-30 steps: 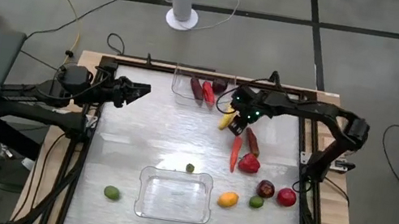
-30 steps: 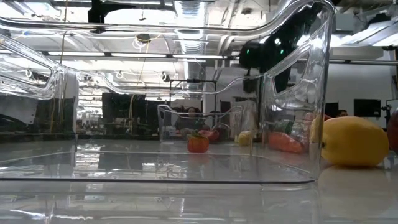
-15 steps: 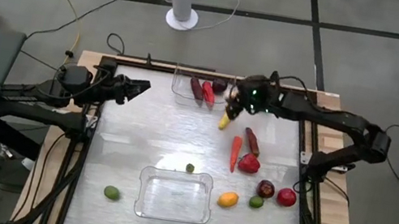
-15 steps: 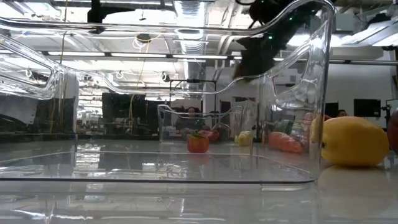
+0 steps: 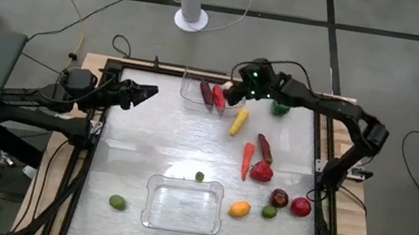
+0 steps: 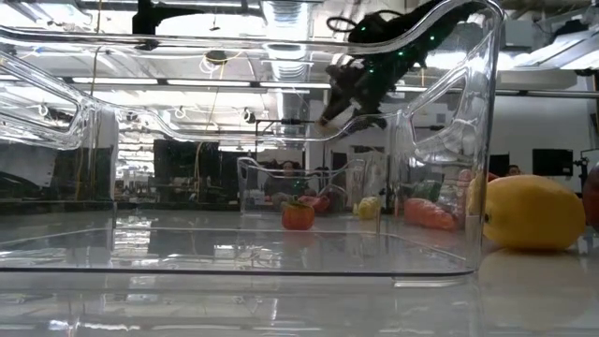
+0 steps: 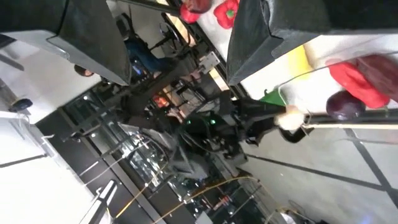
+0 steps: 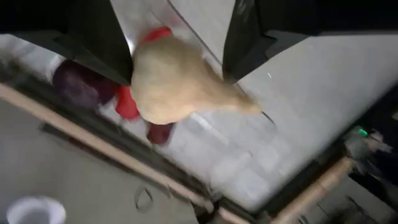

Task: Sort produce into baskets
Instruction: Put the garlic into the top transparent bin, then put the corn into the top transparent bin

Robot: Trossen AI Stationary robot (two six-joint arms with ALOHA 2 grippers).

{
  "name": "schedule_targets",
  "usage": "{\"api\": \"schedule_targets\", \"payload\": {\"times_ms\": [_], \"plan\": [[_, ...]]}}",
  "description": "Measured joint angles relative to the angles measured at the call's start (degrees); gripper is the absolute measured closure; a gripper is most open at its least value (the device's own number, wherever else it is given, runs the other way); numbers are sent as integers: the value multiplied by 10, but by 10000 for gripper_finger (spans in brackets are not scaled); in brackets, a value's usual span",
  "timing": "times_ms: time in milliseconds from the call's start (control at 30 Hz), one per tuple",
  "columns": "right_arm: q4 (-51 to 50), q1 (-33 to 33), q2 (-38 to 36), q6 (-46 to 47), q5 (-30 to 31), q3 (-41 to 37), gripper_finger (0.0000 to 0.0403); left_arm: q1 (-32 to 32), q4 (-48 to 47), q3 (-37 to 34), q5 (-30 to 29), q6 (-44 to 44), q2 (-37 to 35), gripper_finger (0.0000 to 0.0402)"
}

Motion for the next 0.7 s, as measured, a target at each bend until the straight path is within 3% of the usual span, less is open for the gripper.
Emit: {"api": "schedule_targets", "payload": {"times_ms": [167,367,533,700], "plan": [[-122,-7,7,-31,-2,49,103,0,-1,0,15,0,0,150],[-222,17,-29,-43,-2,52,102,0,-7,0,15,3,0,150],[-275,54,-27,63,57,33,101,0,-6,0,4,19,0,150],[-225,86,-11,126,80,-26,101,0,-6,0,3,19,0,150]]}}
